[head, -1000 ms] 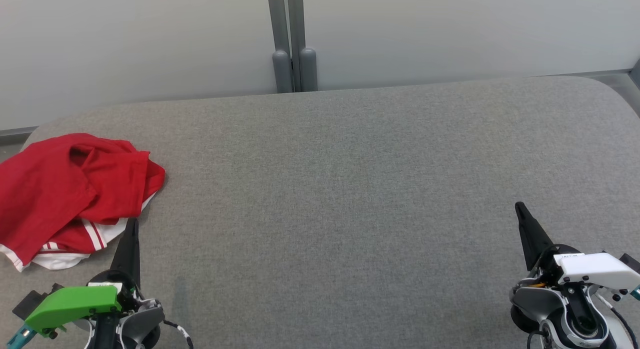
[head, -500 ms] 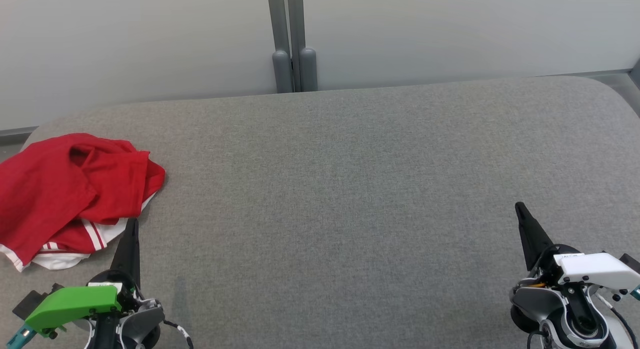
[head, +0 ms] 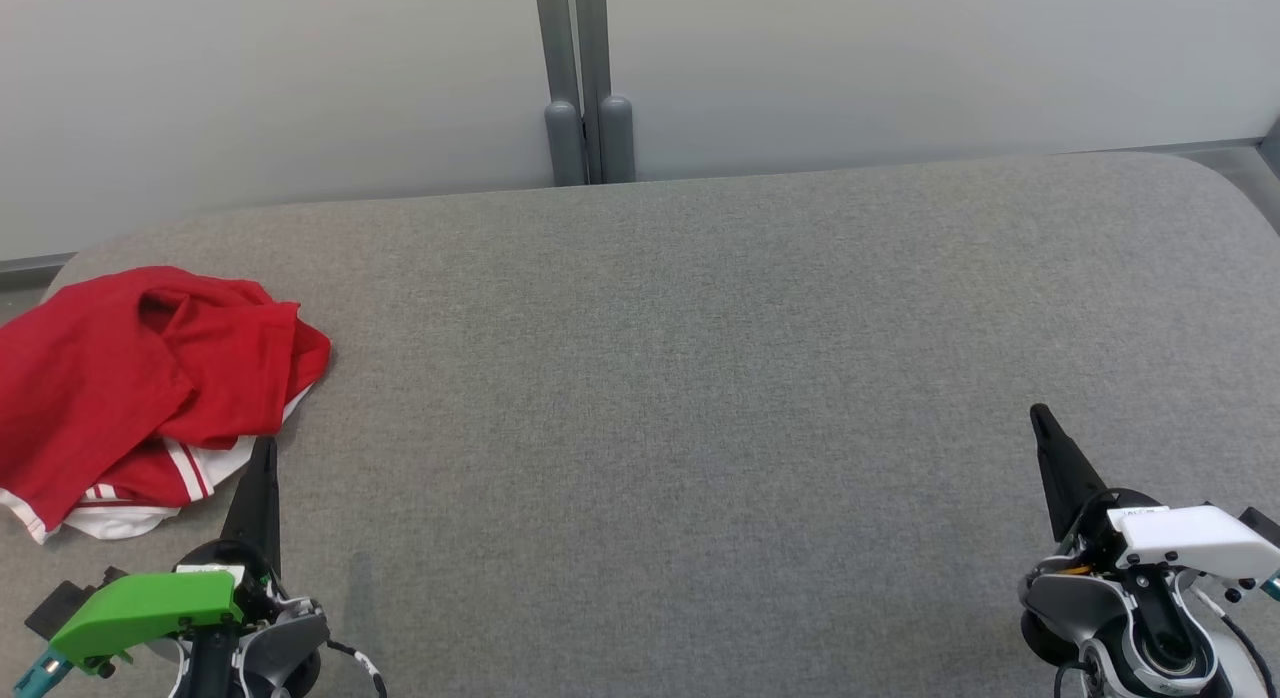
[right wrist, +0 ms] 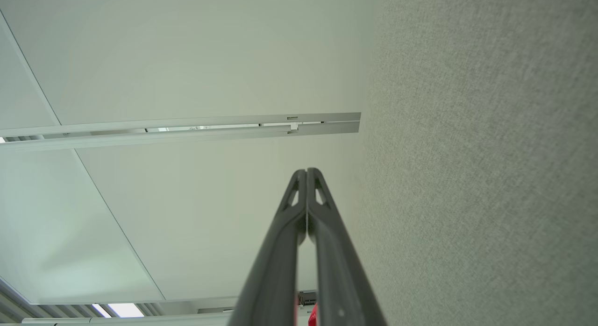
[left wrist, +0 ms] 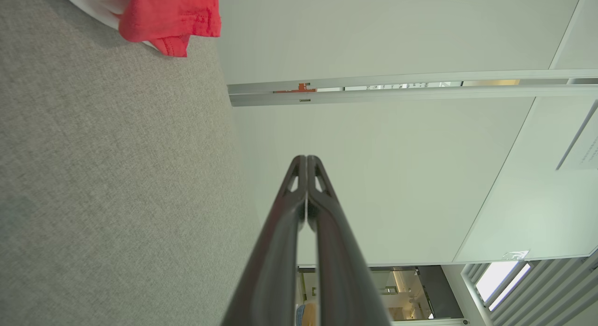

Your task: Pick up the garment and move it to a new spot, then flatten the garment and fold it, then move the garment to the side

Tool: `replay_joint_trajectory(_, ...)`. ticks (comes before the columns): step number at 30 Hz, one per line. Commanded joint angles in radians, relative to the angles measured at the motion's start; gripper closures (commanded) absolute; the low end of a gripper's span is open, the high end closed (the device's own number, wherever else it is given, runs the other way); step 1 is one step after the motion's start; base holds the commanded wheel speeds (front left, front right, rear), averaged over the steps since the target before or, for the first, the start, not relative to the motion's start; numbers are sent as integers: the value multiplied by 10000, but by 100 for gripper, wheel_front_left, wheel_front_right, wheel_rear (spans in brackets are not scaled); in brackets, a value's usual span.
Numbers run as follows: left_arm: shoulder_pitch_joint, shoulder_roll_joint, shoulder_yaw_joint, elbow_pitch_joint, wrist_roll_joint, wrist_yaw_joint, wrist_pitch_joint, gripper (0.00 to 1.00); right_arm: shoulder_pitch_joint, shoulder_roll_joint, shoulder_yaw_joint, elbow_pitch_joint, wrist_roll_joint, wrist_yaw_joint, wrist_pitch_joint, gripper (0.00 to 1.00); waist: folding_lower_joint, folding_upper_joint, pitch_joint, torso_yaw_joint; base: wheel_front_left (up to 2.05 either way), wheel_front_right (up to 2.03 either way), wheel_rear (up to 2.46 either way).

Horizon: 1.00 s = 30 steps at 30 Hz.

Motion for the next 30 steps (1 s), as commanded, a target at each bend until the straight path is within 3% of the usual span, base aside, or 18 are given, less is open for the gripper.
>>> replay_joint_trajectory(1, -160, 17, 3, 13, 78, -55, 13, 100, -54, -19, 11, 10, 74, 0, 19, 100, 0, -1, 0, 0, 0, 0, 0)
replay_joint_trajectory(2, -160, 17, 3, 13, 78, -57, 13, 100, -54, -19, 11, 10, 74, 0, 19, 100, 0, -1, 0, 0, 0, 0, 0)
replay_joint_trajectory(3, 7, -4, -1, 14, 2, 4, -4, 0, 5, 4, 2, 17, -3, 0, -2, 0, 1, -1, 0, 0, 0, 0, 0)
replay_joint_trajectory(17, 365, -63, -352, 172, 442, 16, -537, 0, 328, 70, 373, 84, -611, -1, -539, 0, 0, -1, 4, 19, 0, 0, 0)
replay_joint_trajectory(30, 465, -46, -564, -46, 2648, 66, -1111, 0, 365, -101, 652, -387, -3561, -1, -1116, 0, 0, -1, -2, 55, 0, 0, 0)
